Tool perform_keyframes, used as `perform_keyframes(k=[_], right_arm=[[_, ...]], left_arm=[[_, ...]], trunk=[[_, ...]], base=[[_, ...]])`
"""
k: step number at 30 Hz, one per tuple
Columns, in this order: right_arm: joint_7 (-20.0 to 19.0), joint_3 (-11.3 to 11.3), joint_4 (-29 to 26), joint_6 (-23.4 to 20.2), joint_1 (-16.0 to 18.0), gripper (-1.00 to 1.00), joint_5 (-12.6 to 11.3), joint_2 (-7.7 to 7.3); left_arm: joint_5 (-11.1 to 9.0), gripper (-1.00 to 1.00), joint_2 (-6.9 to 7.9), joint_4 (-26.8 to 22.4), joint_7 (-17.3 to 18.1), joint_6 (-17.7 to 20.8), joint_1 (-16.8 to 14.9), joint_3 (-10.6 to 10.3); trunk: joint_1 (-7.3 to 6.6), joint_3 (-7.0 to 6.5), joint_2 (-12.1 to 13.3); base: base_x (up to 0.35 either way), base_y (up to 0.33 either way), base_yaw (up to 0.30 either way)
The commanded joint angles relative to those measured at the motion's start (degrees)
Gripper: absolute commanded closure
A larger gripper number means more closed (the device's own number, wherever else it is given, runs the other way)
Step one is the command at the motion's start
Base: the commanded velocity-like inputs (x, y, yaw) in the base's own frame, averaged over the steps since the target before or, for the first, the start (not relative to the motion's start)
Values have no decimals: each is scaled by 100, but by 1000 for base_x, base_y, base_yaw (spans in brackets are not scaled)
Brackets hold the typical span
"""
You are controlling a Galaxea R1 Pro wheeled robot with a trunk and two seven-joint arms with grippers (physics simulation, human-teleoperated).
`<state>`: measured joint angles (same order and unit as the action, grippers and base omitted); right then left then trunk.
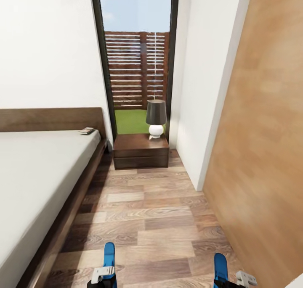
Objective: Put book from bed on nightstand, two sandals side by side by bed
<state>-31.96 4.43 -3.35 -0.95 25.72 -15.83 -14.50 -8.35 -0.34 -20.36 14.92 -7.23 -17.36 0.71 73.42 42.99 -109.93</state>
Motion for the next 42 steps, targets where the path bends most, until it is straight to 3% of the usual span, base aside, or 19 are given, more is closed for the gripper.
perform_keyframes(k=[1, 42], right_arm=[[-26, 49, 3, -10, 4, 100, 1, -1], [-26, 49, 1, -10, 4, 100, 9, -1]], left_arm=[[-53, 100, -1, 6, 37, -6, -4, 8], [-53, 100, 5, 6, 37, -12, -4, 17]], trunk=[[2, 5, -2], [2, 5, -2]], base=[[319, 0, 0], [319, 0, 0]])
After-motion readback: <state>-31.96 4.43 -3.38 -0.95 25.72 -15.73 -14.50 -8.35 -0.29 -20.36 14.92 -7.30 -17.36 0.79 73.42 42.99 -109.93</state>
